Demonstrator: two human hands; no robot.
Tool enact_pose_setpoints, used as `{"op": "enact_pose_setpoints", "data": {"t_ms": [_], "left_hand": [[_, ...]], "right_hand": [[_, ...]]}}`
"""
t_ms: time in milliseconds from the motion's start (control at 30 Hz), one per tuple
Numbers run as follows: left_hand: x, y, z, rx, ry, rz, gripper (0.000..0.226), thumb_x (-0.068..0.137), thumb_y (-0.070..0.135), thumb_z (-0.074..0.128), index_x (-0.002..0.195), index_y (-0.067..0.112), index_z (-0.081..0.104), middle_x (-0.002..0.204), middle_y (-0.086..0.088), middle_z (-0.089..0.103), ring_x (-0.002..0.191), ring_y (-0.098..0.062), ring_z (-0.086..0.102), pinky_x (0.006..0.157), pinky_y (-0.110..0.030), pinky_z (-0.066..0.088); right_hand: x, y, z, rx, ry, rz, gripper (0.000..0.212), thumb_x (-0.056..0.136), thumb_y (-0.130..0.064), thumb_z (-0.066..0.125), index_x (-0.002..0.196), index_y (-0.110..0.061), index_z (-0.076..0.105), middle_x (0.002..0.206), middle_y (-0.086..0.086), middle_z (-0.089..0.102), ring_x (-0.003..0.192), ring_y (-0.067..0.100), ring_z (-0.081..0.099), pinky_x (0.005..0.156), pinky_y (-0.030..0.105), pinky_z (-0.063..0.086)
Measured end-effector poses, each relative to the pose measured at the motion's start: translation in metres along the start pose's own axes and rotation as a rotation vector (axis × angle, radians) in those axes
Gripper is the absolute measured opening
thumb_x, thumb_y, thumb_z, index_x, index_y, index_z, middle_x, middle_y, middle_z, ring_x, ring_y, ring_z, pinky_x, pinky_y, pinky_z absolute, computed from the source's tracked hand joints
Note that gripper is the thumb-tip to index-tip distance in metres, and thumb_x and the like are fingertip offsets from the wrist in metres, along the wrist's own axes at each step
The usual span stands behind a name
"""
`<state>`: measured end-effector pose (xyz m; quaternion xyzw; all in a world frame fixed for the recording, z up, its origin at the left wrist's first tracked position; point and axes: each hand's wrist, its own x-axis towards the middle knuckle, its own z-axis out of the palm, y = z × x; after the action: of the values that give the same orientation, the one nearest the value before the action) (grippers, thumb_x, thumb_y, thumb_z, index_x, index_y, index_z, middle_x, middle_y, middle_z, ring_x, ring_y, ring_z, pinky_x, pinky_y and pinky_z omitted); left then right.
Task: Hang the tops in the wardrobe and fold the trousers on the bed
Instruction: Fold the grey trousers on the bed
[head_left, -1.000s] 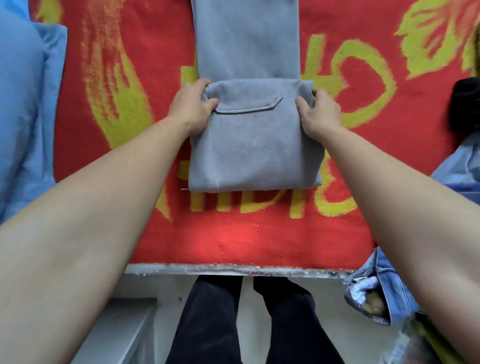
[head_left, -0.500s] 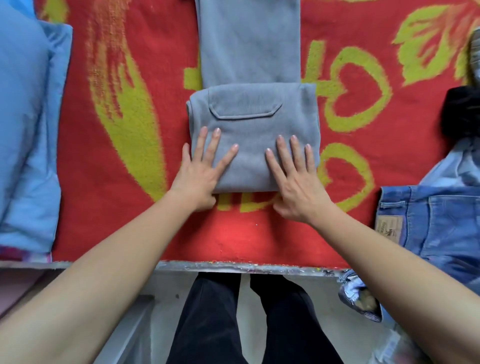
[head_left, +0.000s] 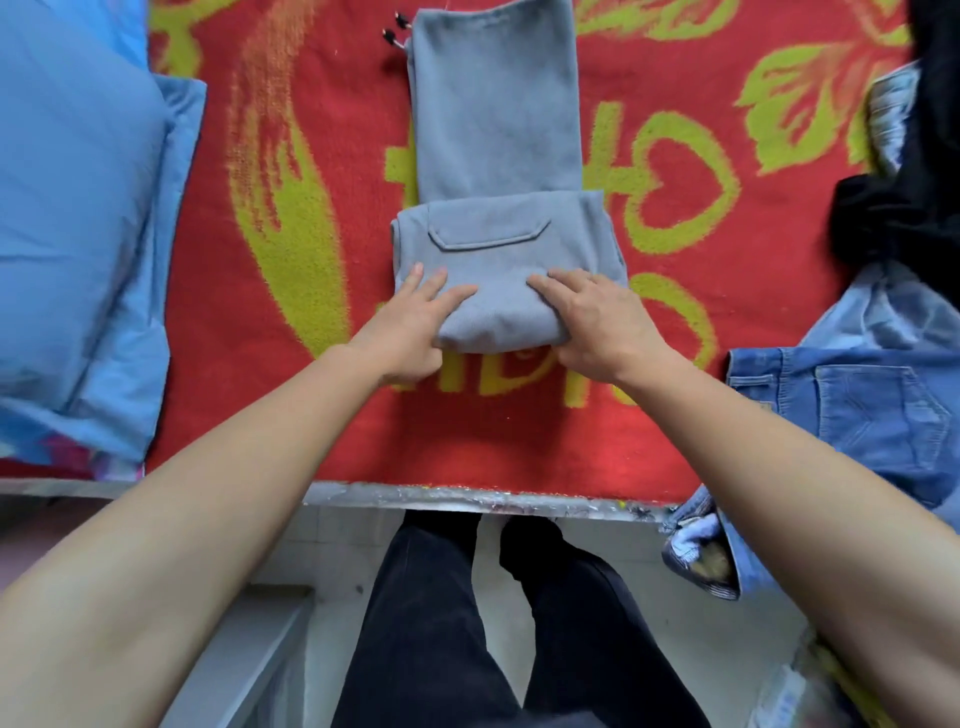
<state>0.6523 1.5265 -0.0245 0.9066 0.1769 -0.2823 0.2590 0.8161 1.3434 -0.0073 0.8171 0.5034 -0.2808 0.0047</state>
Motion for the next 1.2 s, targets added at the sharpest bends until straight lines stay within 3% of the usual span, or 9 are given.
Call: {"op": "enact_pose_setpoints", "data": {"t_ms": [133, 300, 433, 533, 733, 833, 933, 1067, 1200], "left_hand": [[-0.044, 0.024, 0.003, -0.136, -0.090, -0.008, 0.079, 0.082, -0.001, 0.050, 0.153, 0.024, 0.029, 0.159, -0.017, 0.022, 0.148, -0.039, 0.016, 0.119, -0.037, 0.015], [-0.094, 0.054, 0.017, -0.267, -0.236, -0.116, 0.070, 0.079, 0.005, 0.049, 0.144, 0.031, 0.045, 0.137, -0.005, 0.040, 0.115, -0.031, 0.053, 0.096, -0.035, 0.047], [-0.106, 0.059, -0.004, -0.487, -0.372, -0.019, 0.032, 0.054, 0.008, 0.053, 0.082, 0.020, 0.061, 0.084, -0.010, 0.057, 0.069, -0.022, 0.055, 0.050, -0.025, 0.046], [-0.090, 0.036, -0.025, -0.638, -0.359, -0.134, 0.049, 0.050, 0.020, 0.058, 0.098, 0.009, 0.062, 0.092, -0.012, 0.064, 0.082, -0.017, 0.053, 0.070, -0.036, 0.048], [-0.021, -0.012, -0.032, -1.059, 0.122, -0.505, 0.020, 0.078, 0.020, 0.064, 0.095, 0.025, 0.057, 0.090, -0.001, 0.062, 0.081, -0.017, 0.058, 0.071, -0.032, 0.050], [0.009, -0.020, -0.014, -0.822, 0.404, -0.694, 0.039, 0.092, 0.021, 0.053, 0.131, 0.016, 0.049, 0.122, -0.009, 0.060, 0.108, -0.026, 0.058, 0.092, -0.035, 0.048], [0.011, -0.004, 0.003, -0.413, 0.472, -0.605, 0.055, 0.095, 0.030, 0.046, 0.147, 0.014, 0.037, 0.150, -0.017, 0.037, 0.139, -0.033, 0.035, 0.111, -0.042, 0.031], [0.008, 0.025, 0.036, 0.080, 0.412, -0.267, 0.064, 0.099, 0.048, 0.034, 0.156, 0.027, 0.015, 0.163, -0.019, -0.001, 0.151, -0.033, 0.000, 0.118, -0.054, 0.012], [0.027, 0.007, 0.066, 0.178, 0.271, -0.230, 0.069, 0.098, 0.061, 0.022, 0.157, 0.031, 0.000, 0.163, -0.018, -0.010, 0.150, -0.033, -0.010, 0.117, -0.061, 0.006]], "right_hand": [[-0.042, -0.011, -0.017, -0.009, -0.076, -0.036, 0.071, 0.076, -0.022, 0.063, 0.145, -0.027, 0.047, 0.140, 0.000, 0.056, 0.120, 0.031, 0.059, 0.088, 0.039, 0.049], [-0.091, -0.020, -0.021, 0.072, -0.274, -0.063, 0.057, 0.078, -0.023, 0.063, 0.134, -0.033, 0.059, 0.124, 0.008, 0.055, 0.106, 0.031, 0.061, 0.087, 0.037, 0.049], [-0.098, -0.021, -0.047, 0.111, -0.444, -0.049, 0.023, 0.066, -0.028, 0.063, 0.089, -0.031, 0.068, 0.083, 0.005, 0.061, 0.078, 0.027, 0.063, 0.064, 0.035, 0.050], [-0.071, -0.010, -0.070, 0.126, -0.435, 0.001, 0.032, 0.059, -0.036, 0.056, 0.088, -0.028, 0.066, 0.066, -0.001, 0.064, 0.064, 0.024, 0.062, 0.056, 0.039, 0.054], [0.021, 0.025, -0.060, 0.275, -0.012, 0.212, 0.060, 0.088, -0.032, 0.061, 0.146, -0.021, 0.047, 0.136, 0.014, 0.057, 0.126, 0.034, 0.052, 0.101, 0.038, 0.043], [0.043, 0.029, -0.032, 0.272, 0.071, 0.311, 0.064, 0.099, -0.033, 0.051, 0.156, -0.012, 0.028, 0.152, 0.021, 0.036, 0.140, 0.037, 0.035, 0.115, 0.041, 0.028], [0.036, 0.028, -0.006, 0.246, 0.122, 0.333, 0.066, 0.103, -0.034, 0.045, 0.158, -0.009, 0.019, 0.161, 0.026, 0.017, 0.150, 0.038, 0.018, 0.122, 0.040, 0.017], [0.009, 0.020, 0.029, 0.002, 0.115, 0.201, 0.065, 0.104, -0.043, 0.037, 0.160, -0.016, 0.016, 0.164, 0.026, 0.000, 0.152, 0.043, 0.004, 0.121, 0.050, 0.014], [0.016, 0.023, 0.062, -0.097, 0.088, 0.130, 0.067, 0.102, -0.054, 0.035, 0.160, -0.028, 0.013, 0.166, 0.019, 0.000, 0.152, 0.043, 0.001, 0.118, 0.058, 0.016]]}}
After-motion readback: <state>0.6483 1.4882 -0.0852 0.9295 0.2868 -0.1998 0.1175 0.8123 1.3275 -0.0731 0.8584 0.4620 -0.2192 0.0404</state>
